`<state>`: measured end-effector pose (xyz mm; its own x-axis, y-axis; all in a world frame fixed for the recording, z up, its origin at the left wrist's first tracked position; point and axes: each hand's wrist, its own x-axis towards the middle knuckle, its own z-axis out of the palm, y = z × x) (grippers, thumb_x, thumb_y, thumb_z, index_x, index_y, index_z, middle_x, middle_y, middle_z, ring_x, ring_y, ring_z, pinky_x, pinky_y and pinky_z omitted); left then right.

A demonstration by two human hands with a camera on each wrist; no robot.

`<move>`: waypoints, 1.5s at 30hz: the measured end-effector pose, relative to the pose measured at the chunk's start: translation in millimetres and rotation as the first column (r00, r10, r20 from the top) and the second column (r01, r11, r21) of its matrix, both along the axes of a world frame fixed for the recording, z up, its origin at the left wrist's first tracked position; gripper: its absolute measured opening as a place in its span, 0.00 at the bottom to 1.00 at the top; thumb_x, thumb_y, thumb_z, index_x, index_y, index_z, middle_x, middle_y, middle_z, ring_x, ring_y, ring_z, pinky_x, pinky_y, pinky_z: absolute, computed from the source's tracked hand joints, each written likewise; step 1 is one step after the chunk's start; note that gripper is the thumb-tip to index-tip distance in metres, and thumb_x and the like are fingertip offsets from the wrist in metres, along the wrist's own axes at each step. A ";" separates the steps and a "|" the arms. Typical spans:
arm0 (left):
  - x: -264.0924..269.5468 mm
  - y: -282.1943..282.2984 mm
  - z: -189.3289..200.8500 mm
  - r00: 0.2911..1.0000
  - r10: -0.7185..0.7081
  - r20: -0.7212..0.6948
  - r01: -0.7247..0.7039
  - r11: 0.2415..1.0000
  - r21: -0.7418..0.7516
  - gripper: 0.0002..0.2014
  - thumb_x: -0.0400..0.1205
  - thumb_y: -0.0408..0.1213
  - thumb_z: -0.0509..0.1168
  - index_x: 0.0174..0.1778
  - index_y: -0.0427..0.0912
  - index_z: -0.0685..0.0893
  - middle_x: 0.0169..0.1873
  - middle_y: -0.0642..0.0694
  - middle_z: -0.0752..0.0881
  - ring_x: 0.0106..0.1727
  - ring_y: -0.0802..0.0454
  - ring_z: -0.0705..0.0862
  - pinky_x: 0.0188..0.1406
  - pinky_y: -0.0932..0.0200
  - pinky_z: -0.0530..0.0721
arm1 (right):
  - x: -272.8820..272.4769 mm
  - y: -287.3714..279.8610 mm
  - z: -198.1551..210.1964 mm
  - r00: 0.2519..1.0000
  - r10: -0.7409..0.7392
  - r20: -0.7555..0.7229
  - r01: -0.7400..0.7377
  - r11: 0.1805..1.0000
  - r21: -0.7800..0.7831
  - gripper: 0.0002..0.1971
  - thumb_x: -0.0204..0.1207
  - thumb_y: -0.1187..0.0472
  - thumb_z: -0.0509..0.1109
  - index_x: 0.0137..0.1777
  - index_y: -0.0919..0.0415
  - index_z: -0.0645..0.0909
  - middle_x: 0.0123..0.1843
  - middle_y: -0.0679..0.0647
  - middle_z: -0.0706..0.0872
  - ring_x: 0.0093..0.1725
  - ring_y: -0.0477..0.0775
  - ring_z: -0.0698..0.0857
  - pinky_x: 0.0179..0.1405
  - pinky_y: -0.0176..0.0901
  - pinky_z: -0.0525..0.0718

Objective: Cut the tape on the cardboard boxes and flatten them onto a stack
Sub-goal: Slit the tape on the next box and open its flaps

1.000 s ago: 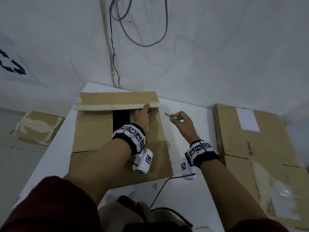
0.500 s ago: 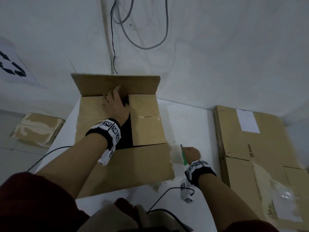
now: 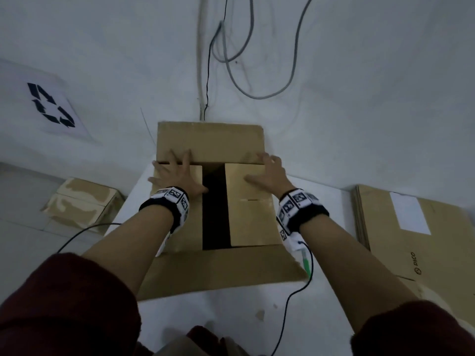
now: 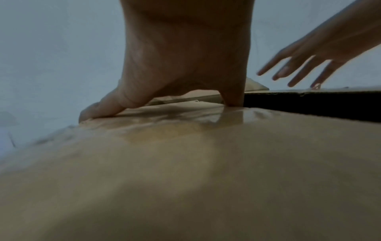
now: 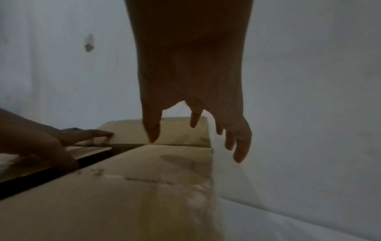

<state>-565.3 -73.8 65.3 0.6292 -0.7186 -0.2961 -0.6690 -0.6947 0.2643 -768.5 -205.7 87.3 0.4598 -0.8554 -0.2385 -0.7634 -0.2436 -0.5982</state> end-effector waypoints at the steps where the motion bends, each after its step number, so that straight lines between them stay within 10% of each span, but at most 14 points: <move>1: 0.8 -0.6 0.8 1.000 -0.006 0.001 0.006 1.000 0.012 0.60 0.65 0.66 0.74 0.82 0.62 0.37 0.83 0.46 0.34 0.80 0.22 0.39 0.71 0.17 0.56 | 12.1 -0.4 0.1 0.997 0.036 -0.075 -0.034 0.999 0.024 0.48 0.68 0.43 0.79 0.84 0.43 0.55 0.86 0.59 0.49 0.81 0.69 0.60 0.78 0.63 0.66; 8: 8.5 -2.9 4.9 0.999 -0.025 0.022 0.023 0.998 0.056 0.53 0.61 0.69 0.72 0.80 0.58 0.54 0.81 0.41 0.52 0.80 0.24 0.46 0.69 0.22 0.64 | 43.5 12.3 -19.2 0.938 0.038 -0.345 -0.028 0.999 0.032 0.76 0.35 0.19 0.76 0.85 0.42 0.47 0.87 0.58 0.35 0.84 0.75 0.52 0.79 0.72 0.62; 15: 16.7 9.7 15.1 0.979 -0.064 -0.193 0.053 0.997 -0.062 0.49 0.69 0.67 0.67 0.82 0.59 0.50 0.83 0.45 0.49 0.81 0.26 0.44 0.73 0.22 0.58 | 18.8 14.0 -4.4 0.993 0.076 -0.095 -0.061 0.987 0.146 0.60 0.58 0.31 0.75 0.87 0.45 0.47 0.88 0.56 0.38 0.85 0.68 0.52 0.81 0.58 0.58; 19: 24.7 31.6 35.3 0.869 -0.090 -0.486 -0.046 0.964 -0.261 0.49 0.72 0.60 0.62 0.85 0.52 0.44 0.85 0.40 0.49 0.83 0.33 0.50 0.81 0.36 0.51 | -20.5 17.3 12.8 0.962 -0.099 0.256 -0.002 0.929 0.369 0.43 0.68 0.33 0.68 0.83 0.40 0.60 0.76 0.52 0.72 0.65 0.59 0.74 0.59 0.52 0.79; 23: 30.4 57.2 64.1 0.758 -0.065 -0.649 -0.239 0.898 -0.369 0.29 0.85 0.44 0.59 0.83 0.46 0.59 0.67 0.40 0.76 0.62 0.39 0.78 0.51 0.50 0.79 | -72.4 17.6 31.0 0.839 -0.308 0.449 0.072 0.881 0.468 0.18 0.82 0.42 0.62 0.51 0.54 0.85 0.45 0.57 0.86 0.42 0.56 0.82 0.43 0.47 0.79; 26: 44.5 78.7 85.2 0.881 -0.024 -0.473 -0.191 0.896 -0.401 0.20 0.85 0.37 0.60 0.72 0.34 0.76 0.60 0.34 0.83 0.56 0.37 0.83 0.43 0.55 0.79 | -119.1 16.0 40.7 0.877 -0.289 0.383 0.139 0.918 0.372 0.19 0.85 0.51 0.63 0.65 0.66 0.82 0.52 0.62 0.88 0.47 0.60 0.85 0.47 0.50 0.81; 29: 60.9 105.3 90.3 0.985 0.004 -0.170 -0.057 0.949 -0.309 0.23 0.82 0.35 0.66 0.71 0.30 0.76 0.65 0.30 0.80 0.65 0.35 0.79 0.57 0.50 0.77 | -154.7 26.1 40.1 0.911 -0.258 0.323 0.170 0.946 0.277 0.23 0.83 0.56 0.69 0.77 0.58 0.72 0.61 0.61 0.84 0.55 0.60 0.85 0.50 0.52 0.83; 33: 56.7 142.4 65.4 0.995 0.059 0.074 -0.045 0.982 -0.183 0.38 0.83 0.40 0.64 0.84 0.37 0.51 0.76 0.31 0.68 0.76 0.34 0.68 0.71 0.41 0.70 | -179.9 51.4 15.2 0.923 -0.279 0.263 0.255 0.959 0.123 0.37 0.77 0.61 0.76 0.82 0.55 0.61 0.64 0.63 0.79 0.59 0.62 0.81 0.58 0.59 0.82; 37: 35.5 160.1 24.0 0.927 -0.028 0.374 0.061 0.995 -0.077 0.29 0.85 0.33 0.55 0.83 0.39 0.55 0.84 0.38 0.42 0.84 0.39 0.38 0.82 0.36 0.38 | -169.5 87.6 -17.6 0.936 -0.346 0.064 0.352 0.924 -0.152 0.33 0.71 0.60 0.78 0.76 0.50 0.72 0.77 0.62 0.69 0.71 0.69 0.73 0.71 0.63 0.74; 42: -10.8 163.7 -8.5 0.981 -0.057 0.185 0.063 0.998 -0.023 0.46 0.79 0.58 0.64 0.85 0.42 0.46 0.83 0.36 0.46 0.84 0.35 0.43 0.80 0.36 0.38 | -140.8 136.3 -41.3 0.989 -0.145 -0.010 0.134 0.938 -0.319 0.29 0.72 0.41 0.68 0.72 0.50 0.80 0.73 0.56 0.77 0.71 0.63 0.76 0.71 0.64 0.74; 45: -18.4 167.5 -25.1 1.000 -0.004 -0.023 0.001 0.992 -0.123 0.44 0.78 0.41 0.68 0.84 0.44 0.46 0.82 0.34 0.52 0.81 0.32 0.53 0.80 0.39 0.53 | -135.4 149.9 -59.6 0.991 -0.098 0.094 0.106 0.991 -0.083 0.35 0.79 0.51 0.71 0.84 0.54 0.62 0.83 0.54 0.65 0.81 0.58 0.66 0.80 0.60 0.67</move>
